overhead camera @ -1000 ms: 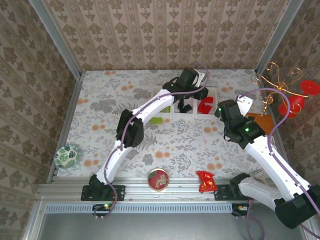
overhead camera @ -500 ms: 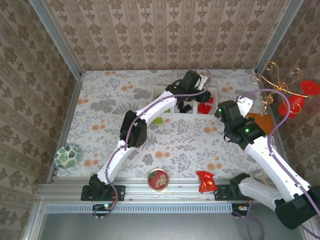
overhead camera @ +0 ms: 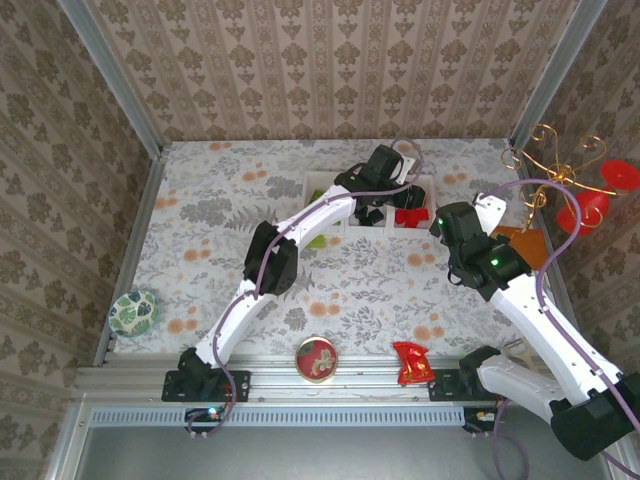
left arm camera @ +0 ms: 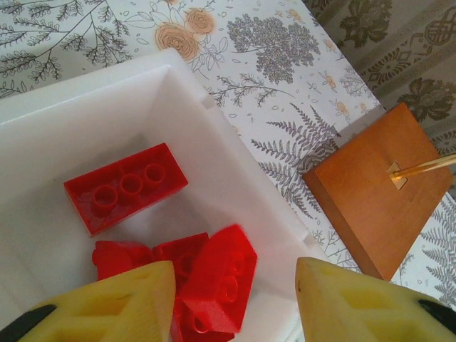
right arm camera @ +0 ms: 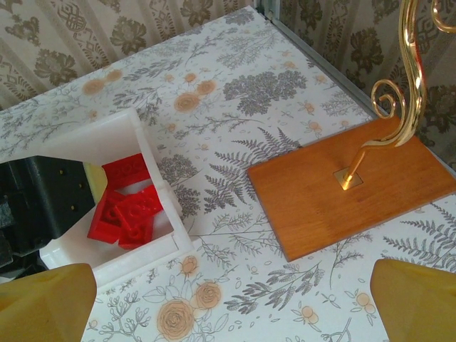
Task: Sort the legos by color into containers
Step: Place the lego in the container, then pick up the lego from the center of the table.
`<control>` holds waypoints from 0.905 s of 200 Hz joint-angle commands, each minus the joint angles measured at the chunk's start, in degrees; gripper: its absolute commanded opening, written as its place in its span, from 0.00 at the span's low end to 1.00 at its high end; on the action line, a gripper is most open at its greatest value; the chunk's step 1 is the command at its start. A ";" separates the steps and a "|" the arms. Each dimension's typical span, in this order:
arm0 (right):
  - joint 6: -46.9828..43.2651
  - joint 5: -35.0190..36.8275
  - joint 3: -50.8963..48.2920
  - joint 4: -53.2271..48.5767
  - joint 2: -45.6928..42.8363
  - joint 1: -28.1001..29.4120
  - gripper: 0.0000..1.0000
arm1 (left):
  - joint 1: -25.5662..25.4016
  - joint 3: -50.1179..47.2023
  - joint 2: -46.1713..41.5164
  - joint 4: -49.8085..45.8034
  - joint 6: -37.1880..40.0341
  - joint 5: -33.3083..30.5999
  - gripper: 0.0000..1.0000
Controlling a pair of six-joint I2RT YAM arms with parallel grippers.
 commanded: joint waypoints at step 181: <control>-0.85 -2.20 -0.37 1.70 -0.48 0.04 1.00 | 2.49 -38.07 -36.82 10.92 0.43 -17.73 0.85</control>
